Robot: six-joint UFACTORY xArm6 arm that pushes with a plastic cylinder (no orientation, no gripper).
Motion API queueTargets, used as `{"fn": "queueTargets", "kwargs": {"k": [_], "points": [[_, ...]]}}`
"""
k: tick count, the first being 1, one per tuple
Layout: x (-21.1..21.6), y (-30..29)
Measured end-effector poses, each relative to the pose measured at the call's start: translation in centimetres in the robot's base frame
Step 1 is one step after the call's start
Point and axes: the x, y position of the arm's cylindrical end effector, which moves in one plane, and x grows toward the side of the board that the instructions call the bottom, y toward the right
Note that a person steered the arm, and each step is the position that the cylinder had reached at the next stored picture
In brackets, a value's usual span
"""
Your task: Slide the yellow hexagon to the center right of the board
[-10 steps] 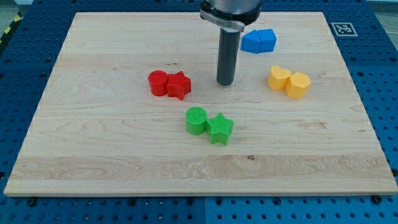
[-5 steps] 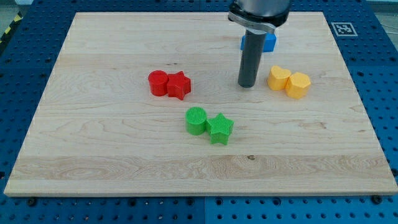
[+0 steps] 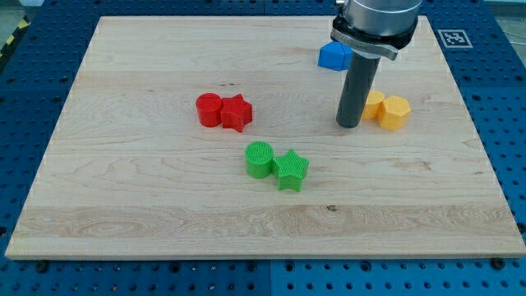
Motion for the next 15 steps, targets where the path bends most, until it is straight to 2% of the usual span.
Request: {"fn": "queueTargets", "kwargs": {"k": [11,15], "points": [[0.0,8.7],[0.4,9.1]]}}
